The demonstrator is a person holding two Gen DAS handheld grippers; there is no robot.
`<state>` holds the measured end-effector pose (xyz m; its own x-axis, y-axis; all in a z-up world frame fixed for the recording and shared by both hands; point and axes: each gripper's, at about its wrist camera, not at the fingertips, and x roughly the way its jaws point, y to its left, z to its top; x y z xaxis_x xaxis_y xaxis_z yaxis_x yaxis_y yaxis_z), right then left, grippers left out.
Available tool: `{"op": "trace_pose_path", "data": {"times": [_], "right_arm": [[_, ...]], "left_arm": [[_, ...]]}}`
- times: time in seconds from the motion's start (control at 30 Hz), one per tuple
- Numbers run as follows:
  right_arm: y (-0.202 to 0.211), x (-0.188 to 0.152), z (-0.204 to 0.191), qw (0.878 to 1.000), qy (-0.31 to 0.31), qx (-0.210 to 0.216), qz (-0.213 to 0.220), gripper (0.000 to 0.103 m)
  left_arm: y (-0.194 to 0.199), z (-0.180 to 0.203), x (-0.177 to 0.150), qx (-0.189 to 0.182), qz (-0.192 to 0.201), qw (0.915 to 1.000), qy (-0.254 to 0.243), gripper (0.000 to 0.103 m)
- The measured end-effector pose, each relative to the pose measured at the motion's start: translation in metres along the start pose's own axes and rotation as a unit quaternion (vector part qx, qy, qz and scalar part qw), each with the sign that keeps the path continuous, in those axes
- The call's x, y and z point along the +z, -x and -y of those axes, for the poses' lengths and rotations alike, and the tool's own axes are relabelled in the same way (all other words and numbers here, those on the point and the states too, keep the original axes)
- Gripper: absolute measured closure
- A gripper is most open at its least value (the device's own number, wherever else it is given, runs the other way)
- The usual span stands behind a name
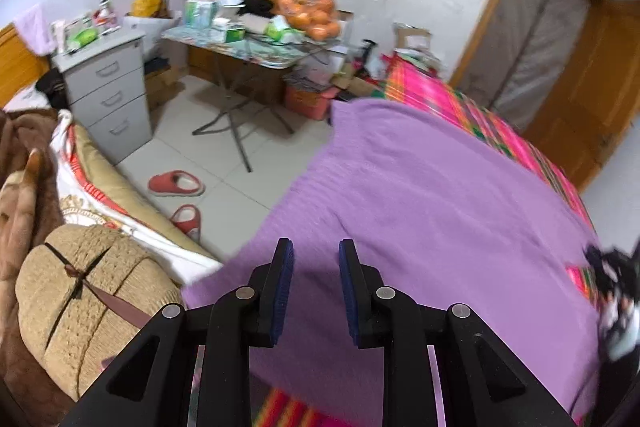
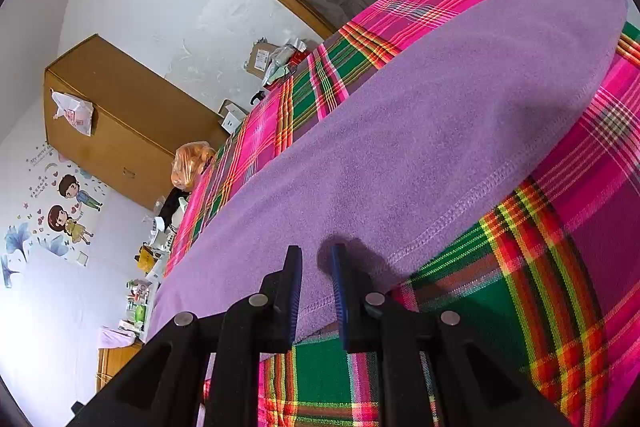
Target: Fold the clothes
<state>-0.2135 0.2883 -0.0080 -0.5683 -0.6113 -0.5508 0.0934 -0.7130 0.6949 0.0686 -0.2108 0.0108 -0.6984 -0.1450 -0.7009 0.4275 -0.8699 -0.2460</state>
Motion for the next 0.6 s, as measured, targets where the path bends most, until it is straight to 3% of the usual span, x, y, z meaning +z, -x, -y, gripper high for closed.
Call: {"op": "trace_pose_path", "data": {"times": [0.1,0.27,0.37,0.6], "right_arm": [[0.0,0.0,-0.001,1.0,0.0,-0.001,0.0,0.088],[0.0,0.0,0.0,1.0,-0.001,0.0,0.001,0.088],[0.0,0.0,0.0,1.0,-0.001,0.001,0.0,0.088],[0.0,0.0,0.002,1.0,-0.003,0.001,0.001,0.088]], "left_arm": [[0.004,0.009,-0.018,-0.005,-0.011,0.9991,-0.04,0.079],[0.008,0.019,-0.032,0.032,-0.003,0.9947,-0.098,0.079],[0.009,0.02,-0.031,0.047,-0.01,0.993,-0.108,0.079],[0.005,0.044,0.007,-0.001,0.016,0.9944,-0.104,0.079]]}}
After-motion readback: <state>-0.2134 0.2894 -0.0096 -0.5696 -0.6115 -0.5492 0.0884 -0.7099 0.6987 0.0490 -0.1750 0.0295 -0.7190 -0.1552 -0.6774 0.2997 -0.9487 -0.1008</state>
